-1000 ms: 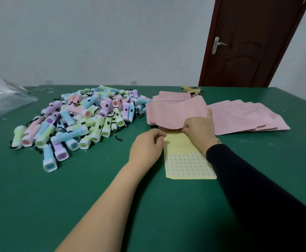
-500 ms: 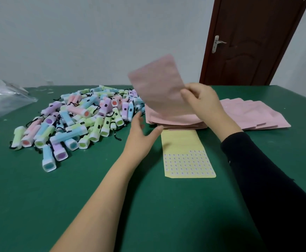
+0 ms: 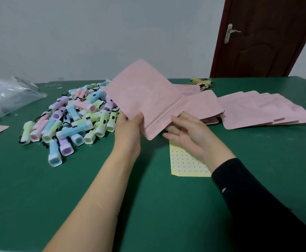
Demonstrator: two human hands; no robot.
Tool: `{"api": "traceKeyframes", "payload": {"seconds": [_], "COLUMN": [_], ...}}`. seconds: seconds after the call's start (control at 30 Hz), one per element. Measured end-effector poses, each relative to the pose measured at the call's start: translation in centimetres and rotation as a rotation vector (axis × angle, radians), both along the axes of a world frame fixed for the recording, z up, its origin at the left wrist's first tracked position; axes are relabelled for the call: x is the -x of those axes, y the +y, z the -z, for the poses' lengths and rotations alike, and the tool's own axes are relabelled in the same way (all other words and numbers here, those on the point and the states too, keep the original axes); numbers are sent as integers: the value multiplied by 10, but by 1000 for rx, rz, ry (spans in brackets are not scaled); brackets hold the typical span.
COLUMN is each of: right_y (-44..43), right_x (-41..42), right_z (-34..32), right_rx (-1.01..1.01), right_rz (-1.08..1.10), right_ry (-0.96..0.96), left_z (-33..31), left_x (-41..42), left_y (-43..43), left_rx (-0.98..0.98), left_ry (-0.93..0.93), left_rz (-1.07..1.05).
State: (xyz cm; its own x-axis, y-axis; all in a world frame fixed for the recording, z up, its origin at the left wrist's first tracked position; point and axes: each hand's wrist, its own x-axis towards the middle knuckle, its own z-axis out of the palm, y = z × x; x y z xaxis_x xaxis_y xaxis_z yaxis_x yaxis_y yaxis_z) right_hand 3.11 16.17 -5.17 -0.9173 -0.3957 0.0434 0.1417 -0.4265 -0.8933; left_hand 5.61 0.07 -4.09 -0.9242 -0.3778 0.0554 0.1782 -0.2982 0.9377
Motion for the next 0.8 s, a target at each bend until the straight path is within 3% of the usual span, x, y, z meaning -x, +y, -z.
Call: {"api": "traceKeyframes", "payload": {"seconds": [0.2, 0.3, 0.37, 0.5, 0.67, 0.8], "right_y": [-10, -10, -12, -19, -24, -23], "right_x": [-2, -2, -3, -8, -12, -13], "right_z": [6, 6, 4, 2, -2, -1], "right_rx": [-127, -236, -249, -230, -136, -127], "right_rz": [248, 376, 396, 290, 153, 137], "right_ry": [21, 86, 139, 262, 258, 229], "left_z": [7, 9, 12, 15, 10, 6], "left_x": [-3, -3, -5, -5, -5, -8], "left_y": [8, 7, 10, 19, 14, 12], "left_rx": [416, 929, 1161, 1130, 842, 750], "left_ry": [-80, 141, 292, 303, 207, 159], "left_rz": [-309, -441, -353, -137, -85, -42]}}
